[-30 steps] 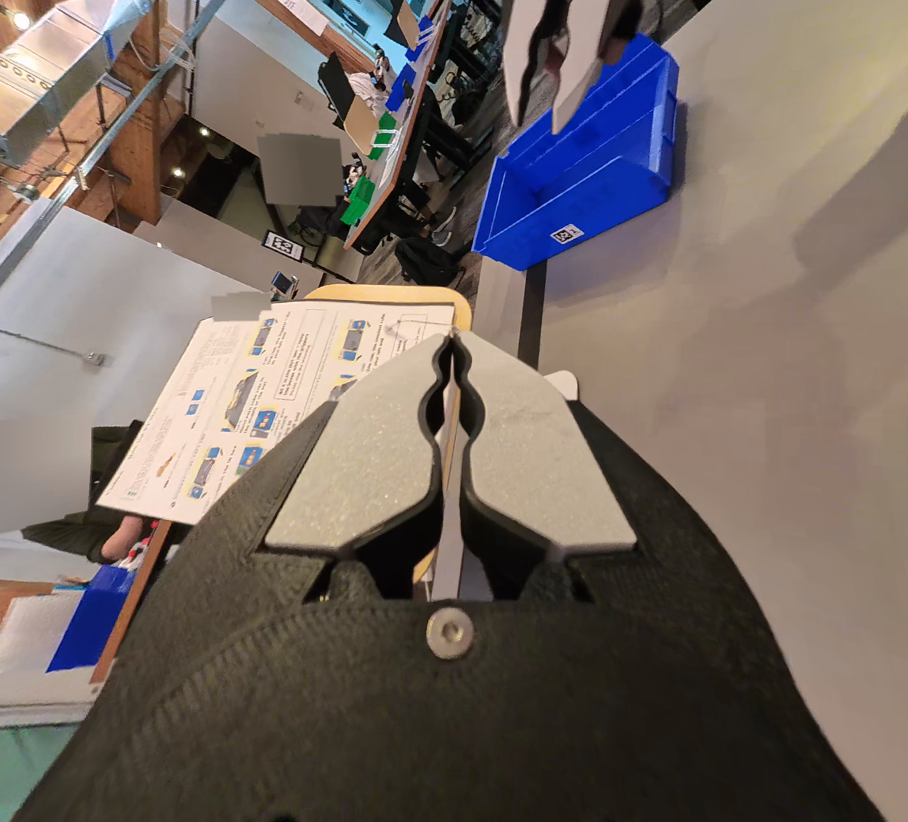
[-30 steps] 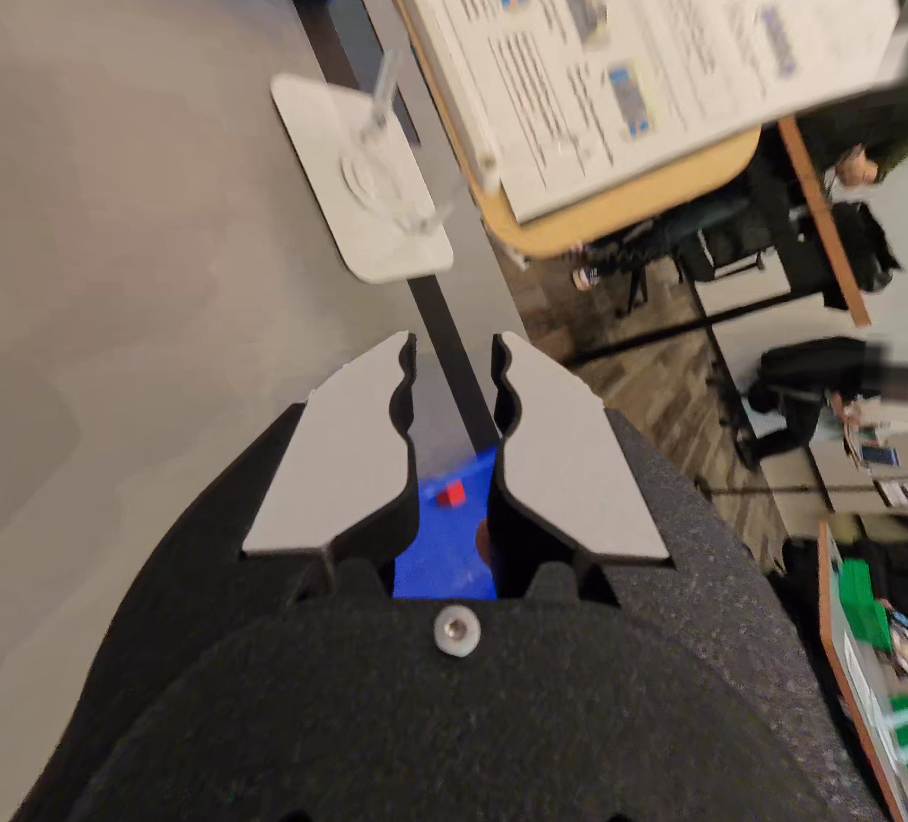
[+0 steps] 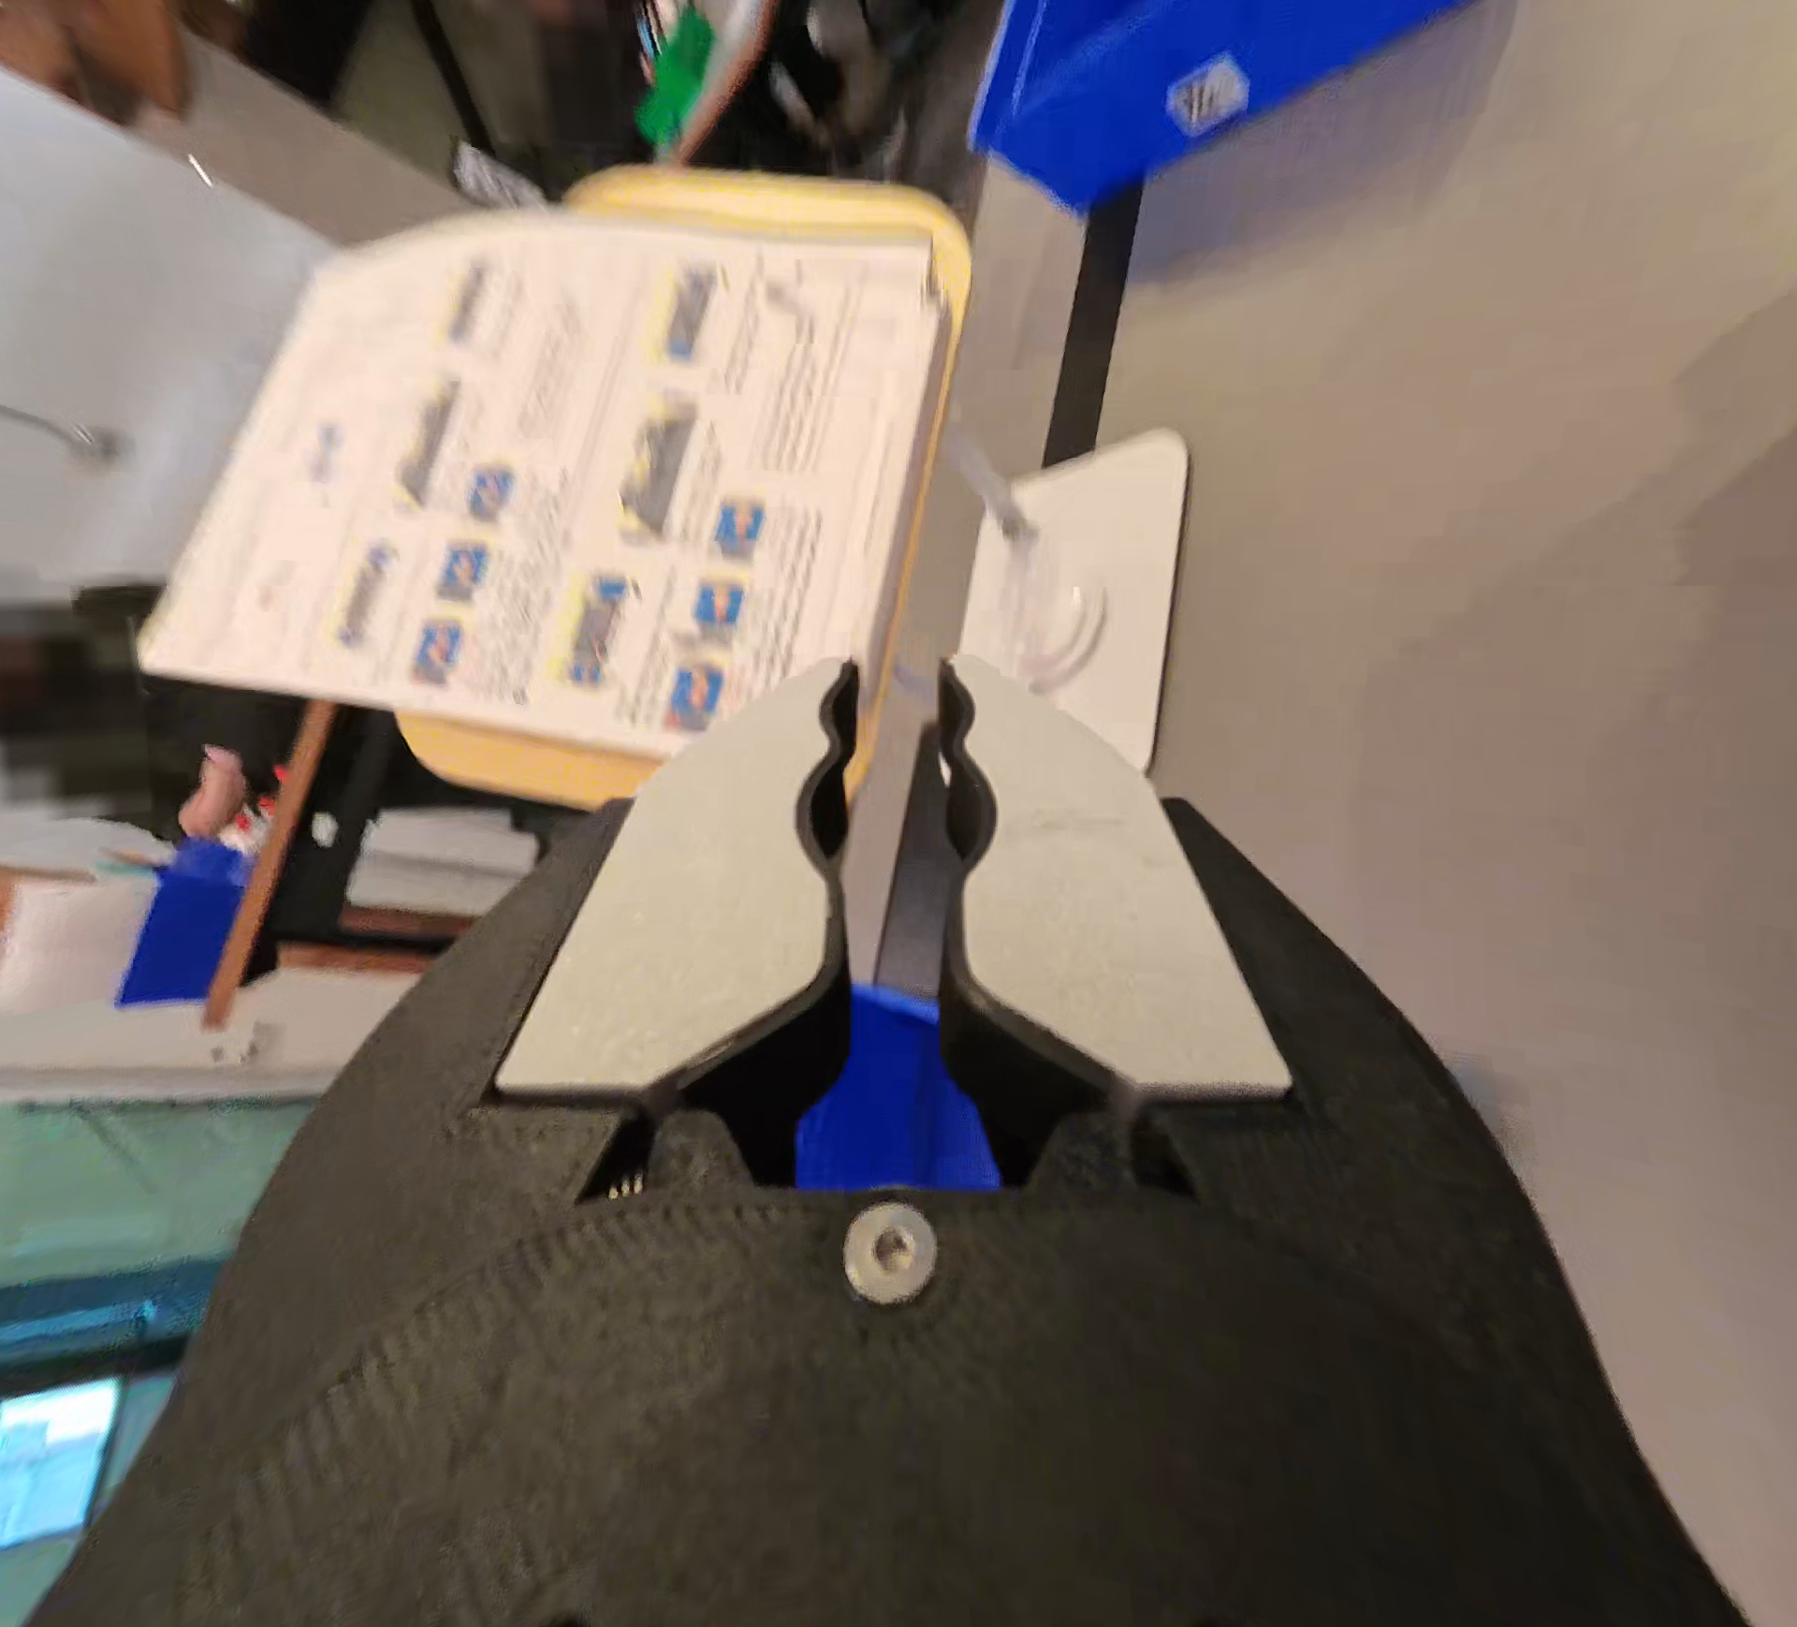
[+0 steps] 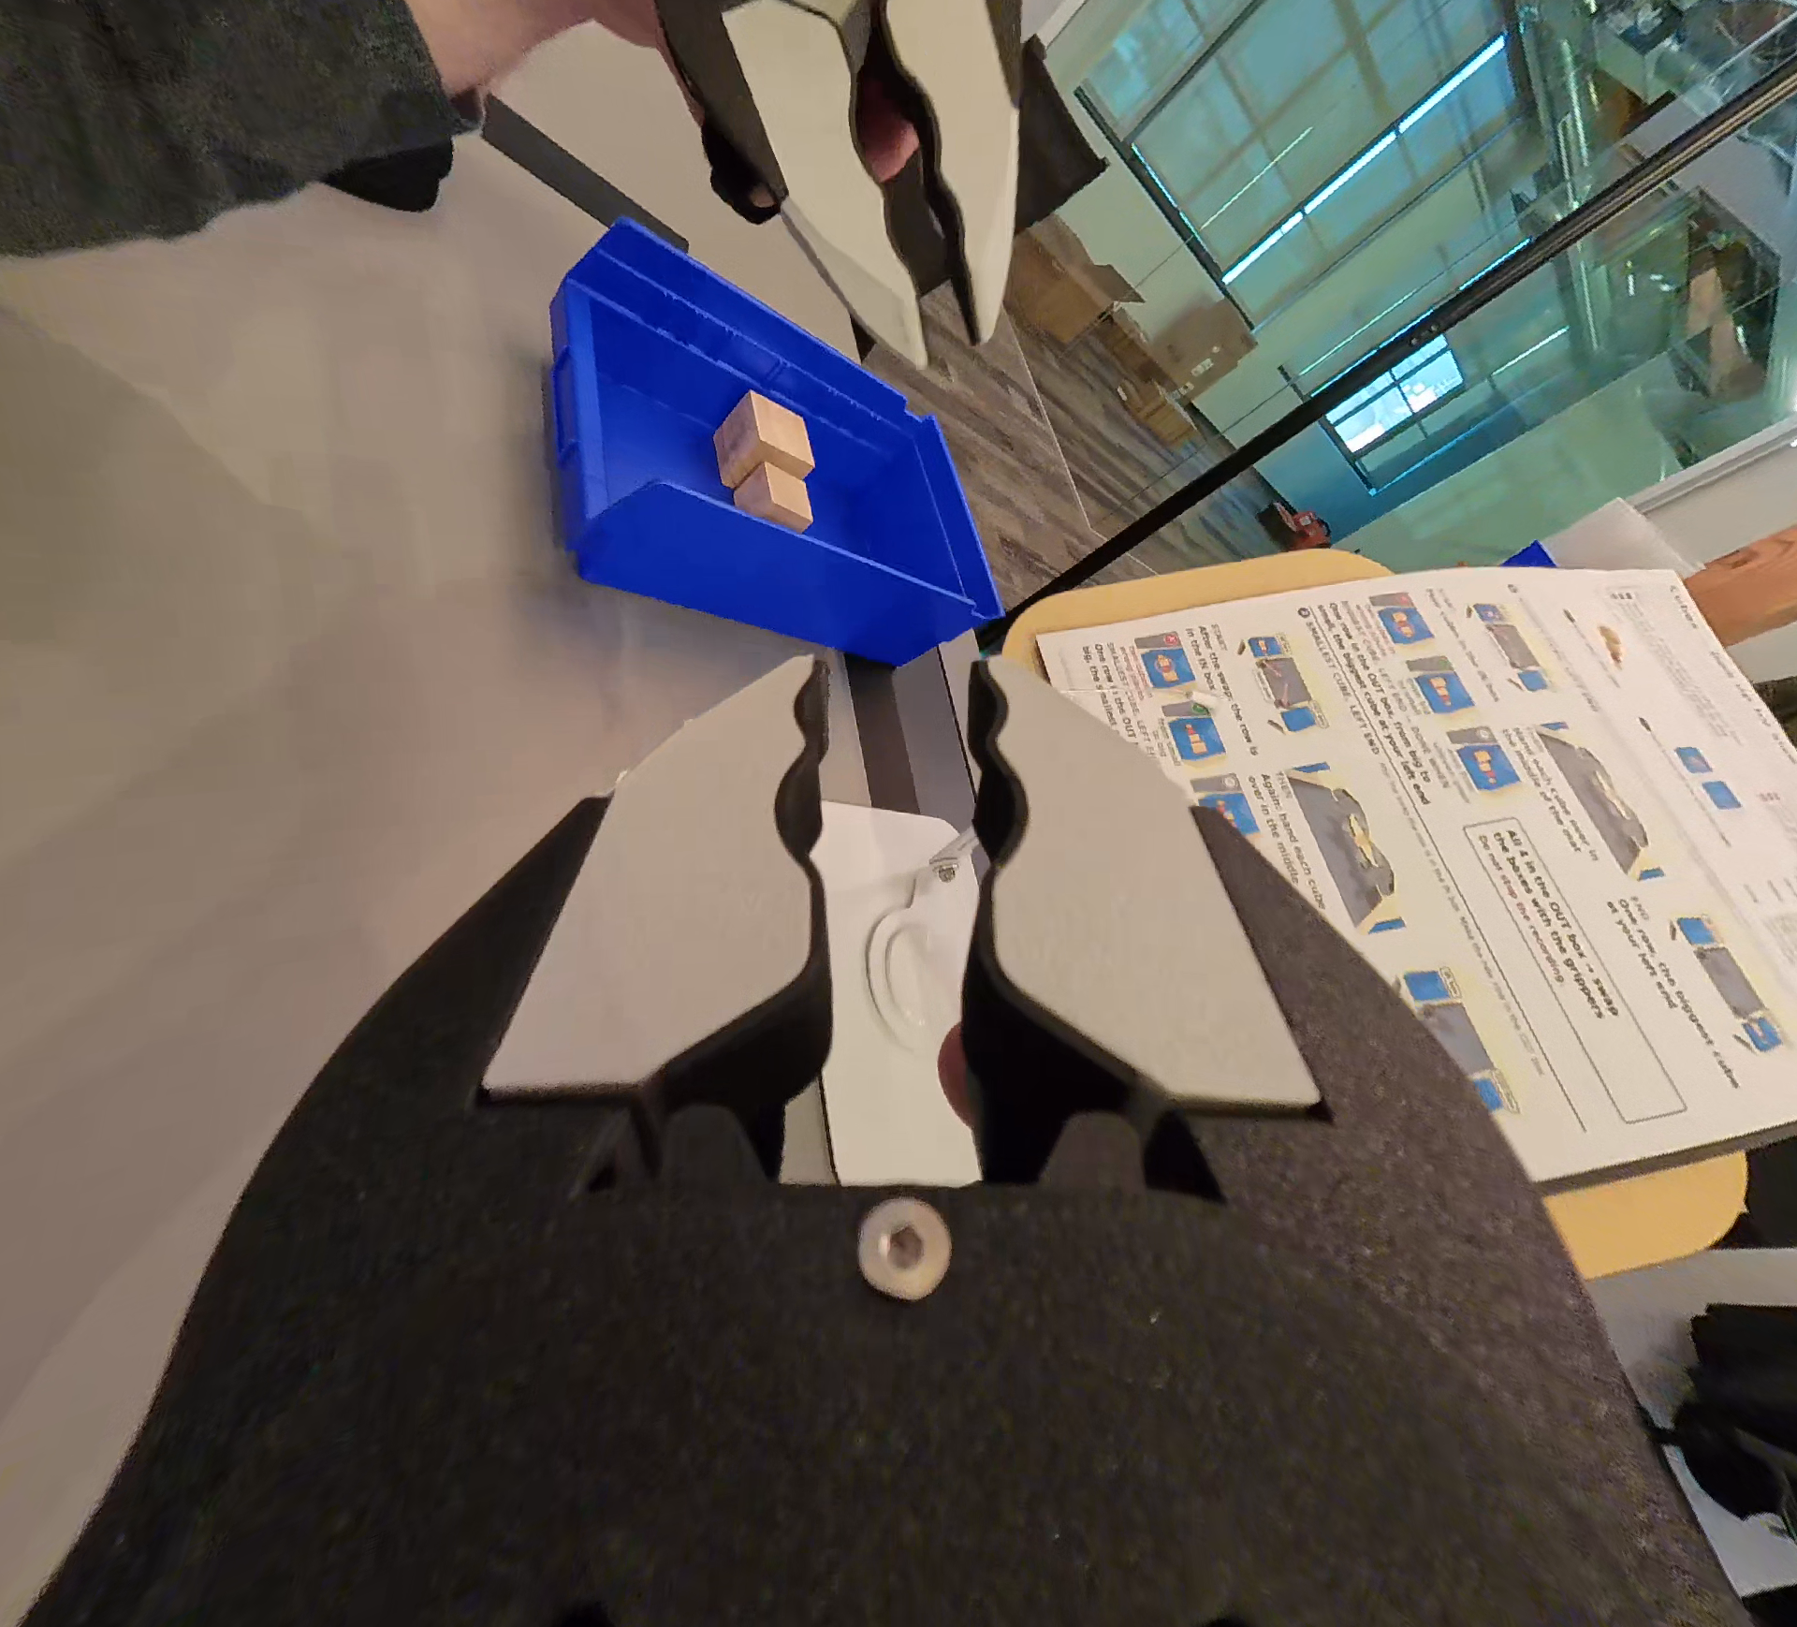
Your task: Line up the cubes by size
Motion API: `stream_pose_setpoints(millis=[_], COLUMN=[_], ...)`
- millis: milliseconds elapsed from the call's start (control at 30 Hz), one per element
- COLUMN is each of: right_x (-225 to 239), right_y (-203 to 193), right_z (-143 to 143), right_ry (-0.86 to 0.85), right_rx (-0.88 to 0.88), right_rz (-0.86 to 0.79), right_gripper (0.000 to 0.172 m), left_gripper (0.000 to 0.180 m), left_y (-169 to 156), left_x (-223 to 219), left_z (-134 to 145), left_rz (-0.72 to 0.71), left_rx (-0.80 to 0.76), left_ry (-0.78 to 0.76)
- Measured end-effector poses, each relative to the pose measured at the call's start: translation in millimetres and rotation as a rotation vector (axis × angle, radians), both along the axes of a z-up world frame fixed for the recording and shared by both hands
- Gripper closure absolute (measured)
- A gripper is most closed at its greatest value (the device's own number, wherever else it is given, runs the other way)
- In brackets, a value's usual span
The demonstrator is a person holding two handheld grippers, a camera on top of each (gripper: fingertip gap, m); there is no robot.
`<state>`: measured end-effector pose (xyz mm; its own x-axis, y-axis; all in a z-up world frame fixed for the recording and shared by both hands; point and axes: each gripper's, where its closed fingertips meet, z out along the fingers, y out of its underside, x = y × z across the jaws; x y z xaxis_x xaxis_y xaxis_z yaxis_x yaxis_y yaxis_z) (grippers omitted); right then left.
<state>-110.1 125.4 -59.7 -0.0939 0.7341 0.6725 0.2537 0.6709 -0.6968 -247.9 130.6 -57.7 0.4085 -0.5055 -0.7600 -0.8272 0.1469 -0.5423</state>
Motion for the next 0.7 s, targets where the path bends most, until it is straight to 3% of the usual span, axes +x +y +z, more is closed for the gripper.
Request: stream_pose_setpoints(millis=[33, 267, 500, 700], right_x=[1.3, 6.0, 3.6, 0.6], right_y=[2.2, 9.1, 2.4, 2.1], right_z=[0.2, 2.6, 0.6, -4.5], right_ry=[0.001, 0.014, -0.003, -0.020], right_rx=[-0.004, -0.033, -0.017, -0.016], right_rz=[-0.001, -0.005, 0.007, 0.012], right_gripper=[0.145, 0.145, 0.145, 0.145], left_gripper=[0.162, 0.141, 0.132, 0.133], left_y=[6.7, 41.5, 49.2, 48.8], left_x=[-17.5, -117.2, -163.6, -188.4], left_z=[-11.0, -100.1, -177.5, -215.3], left_rz=[0.038, 0.196, 0.271, 0.332], left_rx=[-0.054, -0.435, -0.693, -0.809], left_ry=[0.013, 0.117, 0.250, 0.396])
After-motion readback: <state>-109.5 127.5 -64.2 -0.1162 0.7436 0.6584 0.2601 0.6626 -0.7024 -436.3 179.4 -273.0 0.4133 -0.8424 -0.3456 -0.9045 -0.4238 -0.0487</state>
